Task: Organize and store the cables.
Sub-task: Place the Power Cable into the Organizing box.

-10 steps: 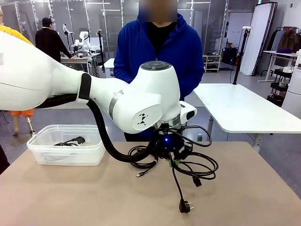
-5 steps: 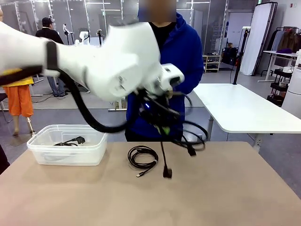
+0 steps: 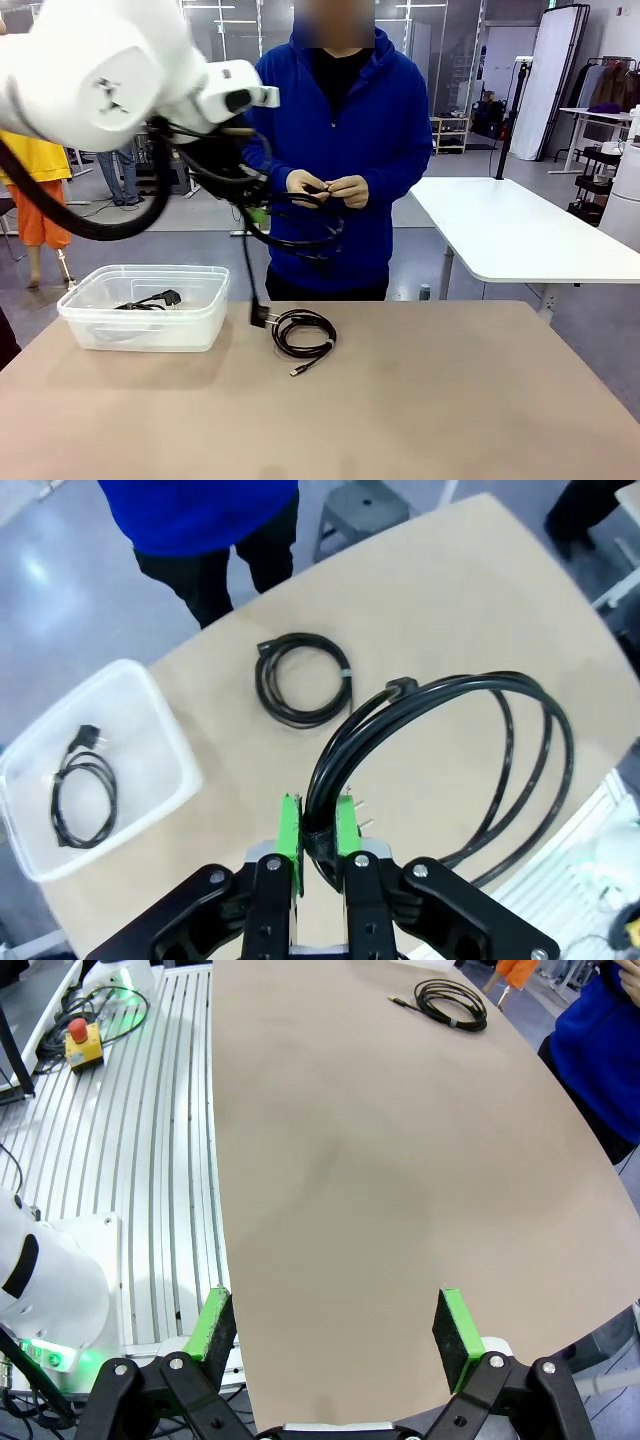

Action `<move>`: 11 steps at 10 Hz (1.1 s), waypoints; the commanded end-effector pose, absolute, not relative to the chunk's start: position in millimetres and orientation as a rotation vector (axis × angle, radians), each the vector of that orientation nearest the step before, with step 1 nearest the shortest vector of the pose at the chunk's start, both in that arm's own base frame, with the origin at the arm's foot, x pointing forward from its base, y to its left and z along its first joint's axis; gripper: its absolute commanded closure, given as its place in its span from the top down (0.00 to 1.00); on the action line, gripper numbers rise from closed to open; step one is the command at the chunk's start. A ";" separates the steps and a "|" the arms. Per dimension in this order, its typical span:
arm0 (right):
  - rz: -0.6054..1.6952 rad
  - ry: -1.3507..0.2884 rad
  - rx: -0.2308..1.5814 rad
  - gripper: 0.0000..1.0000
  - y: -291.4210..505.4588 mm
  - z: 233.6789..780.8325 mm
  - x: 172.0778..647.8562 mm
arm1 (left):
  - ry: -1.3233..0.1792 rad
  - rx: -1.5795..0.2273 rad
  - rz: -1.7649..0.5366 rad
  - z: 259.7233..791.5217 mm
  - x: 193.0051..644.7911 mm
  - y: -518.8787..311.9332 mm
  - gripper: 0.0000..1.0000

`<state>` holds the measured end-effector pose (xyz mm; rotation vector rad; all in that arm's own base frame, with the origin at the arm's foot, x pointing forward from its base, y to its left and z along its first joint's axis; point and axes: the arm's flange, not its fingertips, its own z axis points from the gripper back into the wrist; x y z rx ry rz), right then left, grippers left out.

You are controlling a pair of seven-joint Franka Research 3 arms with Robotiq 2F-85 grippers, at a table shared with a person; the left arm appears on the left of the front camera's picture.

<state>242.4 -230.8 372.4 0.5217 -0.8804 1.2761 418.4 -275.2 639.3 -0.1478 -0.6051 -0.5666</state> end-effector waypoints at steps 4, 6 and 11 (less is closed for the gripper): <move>1.245 -0.878 0.523 1.00 -227.1 373.9 242.6 | -0.601 -0.156 -0.579 636.1 426.2 -241.7 0.17; 1.245 -0.878 0.523 1.00 -227.1 373.9 242.6 | -0.601 -0.156 -0.579 636.1 426.2 -241.7 0.17; 1.245 -0.878 0.523 1.00 -227.1 373.9 242.6 | -0.884 -0.138 -0.689 662.9 469.1 -185.1 0.17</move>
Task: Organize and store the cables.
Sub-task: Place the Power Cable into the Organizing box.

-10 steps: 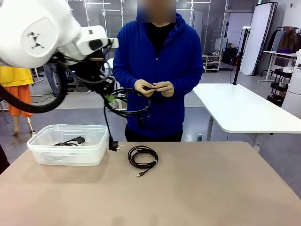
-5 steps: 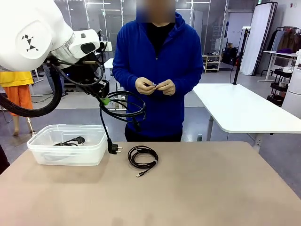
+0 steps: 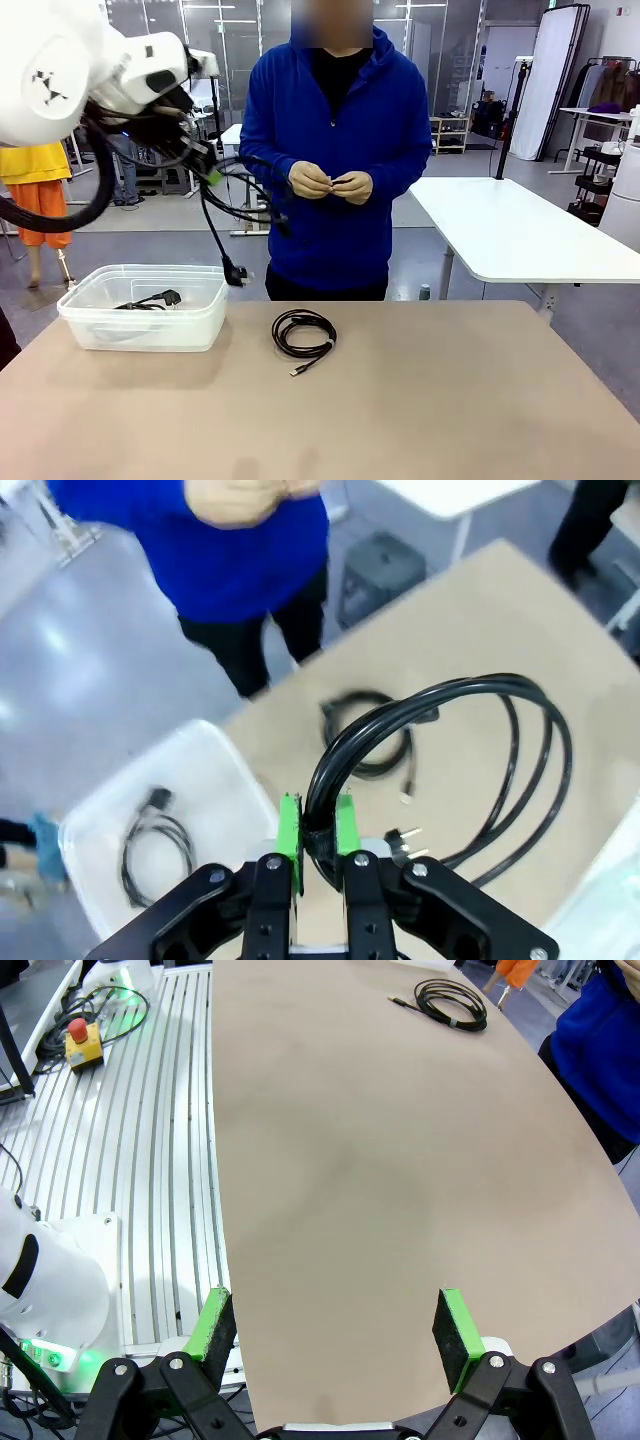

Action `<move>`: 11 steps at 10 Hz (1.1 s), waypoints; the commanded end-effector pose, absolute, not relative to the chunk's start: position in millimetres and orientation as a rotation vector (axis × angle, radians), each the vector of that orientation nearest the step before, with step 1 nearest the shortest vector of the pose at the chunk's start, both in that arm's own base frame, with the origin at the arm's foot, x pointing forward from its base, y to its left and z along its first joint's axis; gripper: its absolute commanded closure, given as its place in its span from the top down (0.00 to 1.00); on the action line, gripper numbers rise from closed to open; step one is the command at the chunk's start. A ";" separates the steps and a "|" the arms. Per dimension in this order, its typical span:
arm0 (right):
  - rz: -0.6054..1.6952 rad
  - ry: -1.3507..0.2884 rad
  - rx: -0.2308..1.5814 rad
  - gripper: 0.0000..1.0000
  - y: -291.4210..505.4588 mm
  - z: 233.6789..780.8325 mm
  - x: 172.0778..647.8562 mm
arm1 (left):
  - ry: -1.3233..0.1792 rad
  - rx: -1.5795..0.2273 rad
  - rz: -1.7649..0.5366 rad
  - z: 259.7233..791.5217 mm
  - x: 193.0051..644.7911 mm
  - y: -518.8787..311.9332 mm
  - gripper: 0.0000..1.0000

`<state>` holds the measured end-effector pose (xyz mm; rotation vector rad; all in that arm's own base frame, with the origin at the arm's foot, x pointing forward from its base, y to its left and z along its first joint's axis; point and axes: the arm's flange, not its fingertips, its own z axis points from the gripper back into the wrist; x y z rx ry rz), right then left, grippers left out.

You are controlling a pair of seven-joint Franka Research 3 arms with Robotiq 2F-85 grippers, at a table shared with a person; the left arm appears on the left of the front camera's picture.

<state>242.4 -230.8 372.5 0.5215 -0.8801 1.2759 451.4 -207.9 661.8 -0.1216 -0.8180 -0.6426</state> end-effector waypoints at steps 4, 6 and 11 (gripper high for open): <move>1.245 -0.878 0.523 1.00 -227.1 373.9 242.6 | -0.828 0.035 -0.658 629.7 520.9 -119.7 0.17; 1.245 -0.878 0.523 1.00 -227.1 373.9 242.6 | -0.754 0.071 -0.544 611.5 540.9 -93.1 0.17; 1.245 -0.878 0.523 1.00 -227.1 373.9 242.6 | -0.493 0.160 -0.383 539.7 606.4 -31.0 0.17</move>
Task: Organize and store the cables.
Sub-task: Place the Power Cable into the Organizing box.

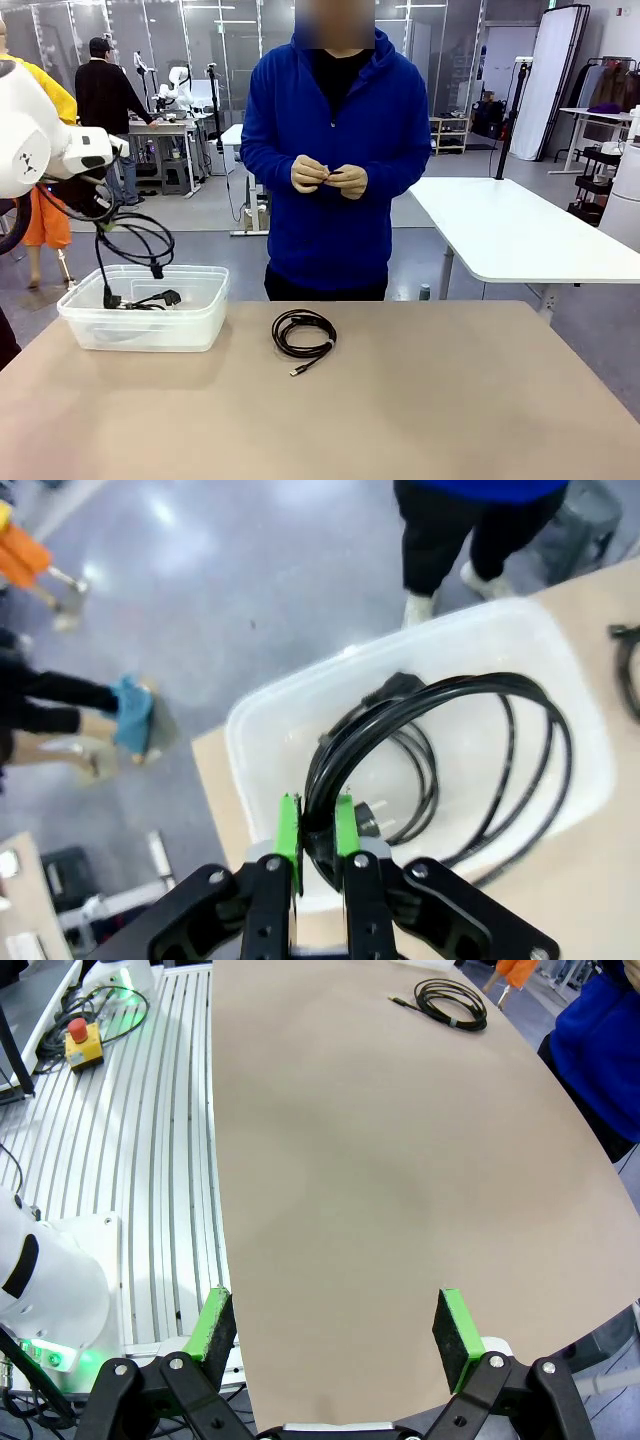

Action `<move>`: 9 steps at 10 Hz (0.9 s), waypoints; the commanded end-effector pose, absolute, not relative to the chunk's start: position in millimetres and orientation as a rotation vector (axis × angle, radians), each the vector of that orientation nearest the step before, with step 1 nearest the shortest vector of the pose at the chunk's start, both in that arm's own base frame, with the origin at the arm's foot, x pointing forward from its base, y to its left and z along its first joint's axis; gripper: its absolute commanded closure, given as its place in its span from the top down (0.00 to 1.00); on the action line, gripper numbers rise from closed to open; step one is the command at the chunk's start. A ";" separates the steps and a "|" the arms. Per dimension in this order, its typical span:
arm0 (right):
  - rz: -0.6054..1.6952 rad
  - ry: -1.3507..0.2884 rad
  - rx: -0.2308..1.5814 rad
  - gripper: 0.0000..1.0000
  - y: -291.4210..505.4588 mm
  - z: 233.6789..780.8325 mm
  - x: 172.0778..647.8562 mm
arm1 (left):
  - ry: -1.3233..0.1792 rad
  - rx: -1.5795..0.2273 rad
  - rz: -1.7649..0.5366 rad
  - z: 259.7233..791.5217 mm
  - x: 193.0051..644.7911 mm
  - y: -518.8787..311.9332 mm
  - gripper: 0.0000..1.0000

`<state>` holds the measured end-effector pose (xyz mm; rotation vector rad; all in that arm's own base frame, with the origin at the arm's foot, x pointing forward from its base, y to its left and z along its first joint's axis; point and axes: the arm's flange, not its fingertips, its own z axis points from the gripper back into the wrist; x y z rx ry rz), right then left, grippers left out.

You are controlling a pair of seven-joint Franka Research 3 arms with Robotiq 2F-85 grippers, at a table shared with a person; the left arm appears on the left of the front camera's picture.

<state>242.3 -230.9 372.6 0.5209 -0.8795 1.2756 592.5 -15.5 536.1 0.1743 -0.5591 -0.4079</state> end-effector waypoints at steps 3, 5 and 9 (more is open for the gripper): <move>1.245 -0.878 0.523 1.00 -227.1 373.9 242.6 | -0.396 0.328 -0.280 482.0 629.9 -28.4 0.17; 1.245 -0.878 0.523 1.00 -227.1 373.9 242.6 | -0.362 0.385 -0.292 474.5 630.7 -31.9 0.17; 1.245 -0.878 0.523 1.00 -227.1 373.9 242.6 | -0.347 0.298 -0.233 472.3 635.9 -29.8 0.45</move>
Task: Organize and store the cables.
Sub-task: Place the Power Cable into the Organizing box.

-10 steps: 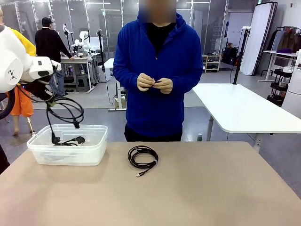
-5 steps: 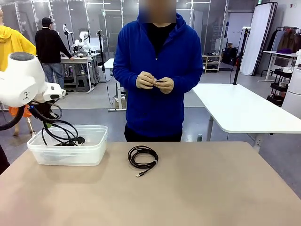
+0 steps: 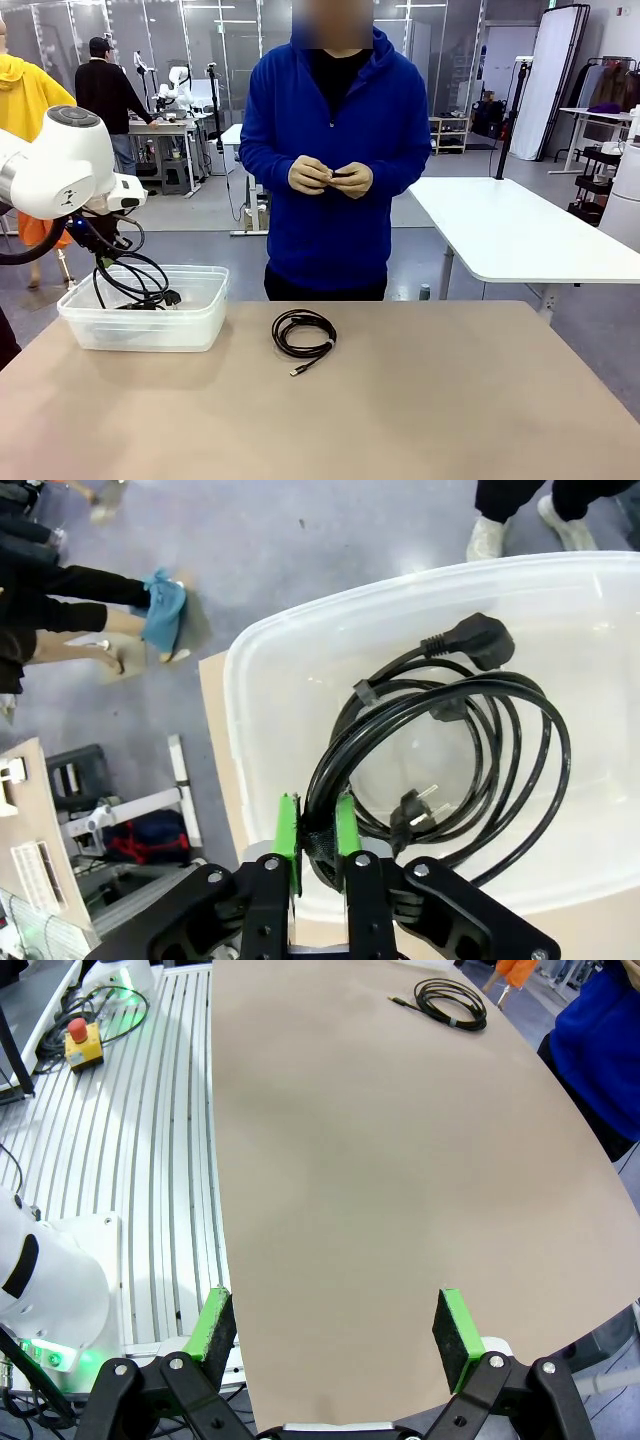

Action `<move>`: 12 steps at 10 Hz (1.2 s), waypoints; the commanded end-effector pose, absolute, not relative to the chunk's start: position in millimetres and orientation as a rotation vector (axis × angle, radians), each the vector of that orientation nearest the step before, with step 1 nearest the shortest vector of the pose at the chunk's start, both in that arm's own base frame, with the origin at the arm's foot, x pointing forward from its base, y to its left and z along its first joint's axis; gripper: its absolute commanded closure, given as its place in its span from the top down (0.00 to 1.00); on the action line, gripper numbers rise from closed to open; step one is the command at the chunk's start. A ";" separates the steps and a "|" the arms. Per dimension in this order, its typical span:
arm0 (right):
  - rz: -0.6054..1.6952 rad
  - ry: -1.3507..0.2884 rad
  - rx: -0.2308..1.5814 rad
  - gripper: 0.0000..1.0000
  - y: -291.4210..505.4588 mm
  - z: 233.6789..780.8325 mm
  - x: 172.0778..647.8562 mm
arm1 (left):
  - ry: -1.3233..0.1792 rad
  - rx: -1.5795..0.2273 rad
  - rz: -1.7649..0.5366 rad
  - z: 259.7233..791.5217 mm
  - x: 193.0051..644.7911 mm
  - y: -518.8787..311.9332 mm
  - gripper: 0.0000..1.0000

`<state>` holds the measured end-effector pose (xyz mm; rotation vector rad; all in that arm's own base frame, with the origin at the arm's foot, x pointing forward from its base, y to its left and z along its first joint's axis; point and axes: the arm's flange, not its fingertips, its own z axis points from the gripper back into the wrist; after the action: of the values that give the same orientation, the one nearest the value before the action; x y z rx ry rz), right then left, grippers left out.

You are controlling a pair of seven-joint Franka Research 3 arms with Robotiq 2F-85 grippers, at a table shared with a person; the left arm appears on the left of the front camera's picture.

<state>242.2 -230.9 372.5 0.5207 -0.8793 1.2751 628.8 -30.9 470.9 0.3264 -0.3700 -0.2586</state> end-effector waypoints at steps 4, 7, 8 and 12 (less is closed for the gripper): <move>1.245 -0.878 0.523 1.00 -227.1 373.9 242.6 | -0.353 0.273 -0.223 470.4 639.6 -28.6 1.00; 1.245 -0.878 0.523 1.00 -227.1 373.9 242.6 | -0.350 0.269 -0.220 471.0 638.7 -28.8 0.92; 1.245 -0.878 0.523 1.00 -227.1 373.9 242.6 | -0.349 0.269 -0.219 471.1 638.2 -28.5 1.00; 1.245 -0.878 0.523 1.00 -227.1 373.9 242.6 | -0.353 0.233 -0.237 471.0 636.1 -29.0 1.00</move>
<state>242.2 -231.0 372.5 0.5207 -0.8793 1.2751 632.6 -30.3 466.6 0.2731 -0.3620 -0.2230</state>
